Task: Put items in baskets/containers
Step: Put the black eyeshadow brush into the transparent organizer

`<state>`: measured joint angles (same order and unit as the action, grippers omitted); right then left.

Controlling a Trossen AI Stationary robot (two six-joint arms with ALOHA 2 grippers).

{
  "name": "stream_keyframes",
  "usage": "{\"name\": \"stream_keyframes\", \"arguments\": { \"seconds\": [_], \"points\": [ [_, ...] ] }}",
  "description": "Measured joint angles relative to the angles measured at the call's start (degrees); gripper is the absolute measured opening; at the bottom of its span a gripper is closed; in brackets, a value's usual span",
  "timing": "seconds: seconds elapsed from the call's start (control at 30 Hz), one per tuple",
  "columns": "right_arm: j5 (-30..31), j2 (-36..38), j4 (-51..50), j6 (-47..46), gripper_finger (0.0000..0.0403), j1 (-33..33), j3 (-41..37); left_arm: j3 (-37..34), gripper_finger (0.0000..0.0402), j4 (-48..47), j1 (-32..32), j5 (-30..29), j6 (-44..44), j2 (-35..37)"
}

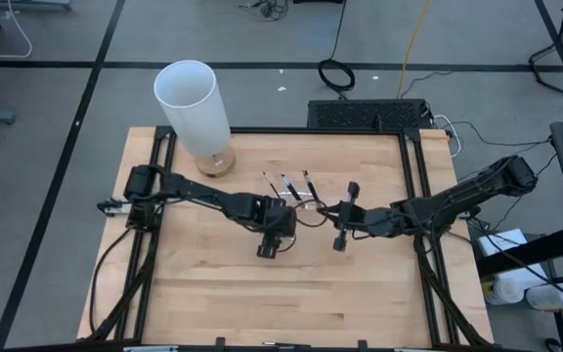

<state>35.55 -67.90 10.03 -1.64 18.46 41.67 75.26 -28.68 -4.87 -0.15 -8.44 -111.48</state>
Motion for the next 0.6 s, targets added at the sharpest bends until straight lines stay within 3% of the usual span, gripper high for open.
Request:
{"name": "stream_keyframes", "arguments": {
  "seconds": [0.27,0.6],
  "points": [
    [1.0,0.2,-0.41,0.91,0.0004,-0.14,0.0,-0.04,0.0228,1.02,-0.28,-1.82,-1.4,-3.05],
    [2.18,0.52,-0.44,0.84,0.0004,-0.48,0.0,-0.04,0.0228,1.83,0.46,0.62,-1.19,-3.76]
  ]
}}
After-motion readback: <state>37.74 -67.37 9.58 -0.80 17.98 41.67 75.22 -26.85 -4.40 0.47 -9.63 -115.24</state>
